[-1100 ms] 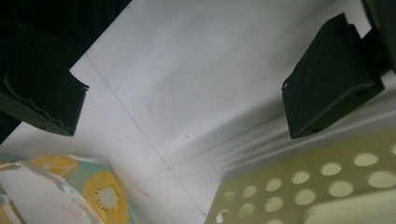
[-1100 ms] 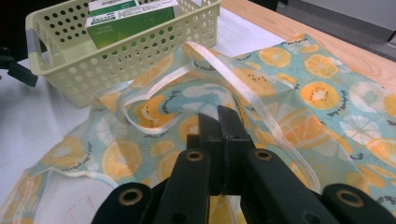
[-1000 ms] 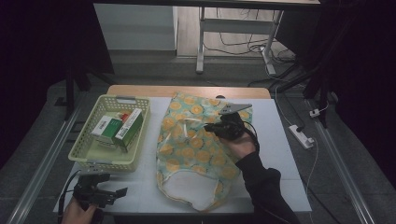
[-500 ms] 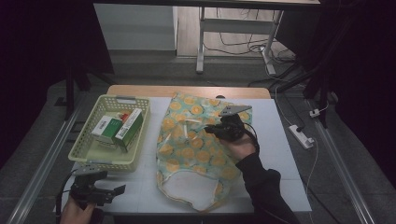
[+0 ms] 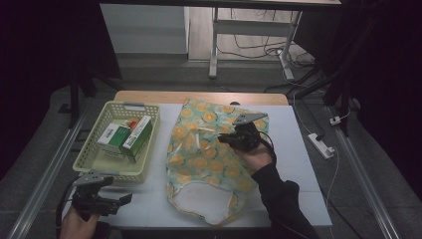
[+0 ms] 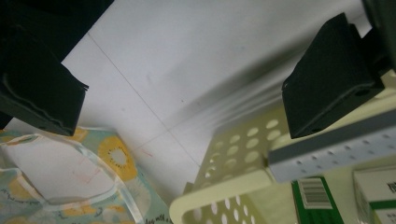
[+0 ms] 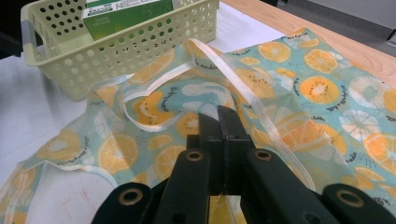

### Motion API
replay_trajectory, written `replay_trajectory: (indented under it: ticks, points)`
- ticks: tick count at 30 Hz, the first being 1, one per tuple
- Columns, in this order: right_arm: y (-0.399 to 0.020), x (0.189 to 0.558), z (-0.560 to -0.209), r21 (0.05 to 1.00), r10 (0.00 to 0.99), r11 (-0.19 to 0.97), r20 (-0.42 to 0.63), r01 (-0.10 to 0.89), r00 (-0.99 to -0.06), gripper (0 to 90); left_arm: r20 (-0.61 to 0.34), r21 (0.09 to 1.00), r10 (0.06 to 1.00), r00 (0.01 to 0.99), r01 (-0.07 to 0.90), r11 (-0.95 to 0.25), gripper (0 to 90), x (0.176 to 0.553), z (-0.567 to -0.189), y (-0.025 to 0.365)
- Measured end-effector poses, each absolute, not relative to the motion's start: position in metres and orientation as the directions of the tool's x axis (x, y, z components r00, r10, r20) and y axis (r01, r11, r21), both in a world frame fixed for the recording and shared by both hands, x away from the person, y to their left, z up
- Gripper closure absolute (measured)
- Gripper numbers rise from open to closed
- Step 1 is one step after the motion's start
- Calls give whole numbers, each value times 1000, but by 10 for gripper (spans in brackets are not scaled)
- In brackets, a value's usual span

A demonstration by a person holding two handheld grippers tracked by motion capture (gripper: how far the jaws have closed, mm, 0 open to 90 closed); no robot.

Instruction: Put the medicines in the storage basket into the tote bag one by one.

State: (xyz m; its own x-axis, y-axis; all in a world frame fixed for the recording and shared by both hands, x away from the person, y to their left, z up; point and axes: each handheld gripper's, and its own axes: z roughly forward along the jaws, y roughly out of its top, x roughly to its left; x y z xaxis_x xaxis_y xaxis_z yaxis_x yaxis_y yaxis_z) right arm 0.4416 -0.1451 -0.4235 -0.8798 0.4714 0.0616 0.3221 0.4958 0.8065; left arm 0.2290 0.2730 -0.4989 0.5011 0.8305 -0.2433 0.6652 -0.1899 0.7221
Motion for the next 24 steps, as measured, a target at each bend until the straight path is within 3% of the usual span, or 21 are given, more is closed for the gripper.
replay_trajectory:
  ticks: [7, 24]
  points:
    - [-145, 441, -424, 804, 471, 500, 60, 322, -880, 896, -227, 764, 832, 506, 622, -170, 0, 232, -492, 276]
    - [-145, 441, -423, 804, 466, 502, 57, 317, -883, 896, -211, 766, 851, 482, 622, -162, 5, 252, -481, 289]
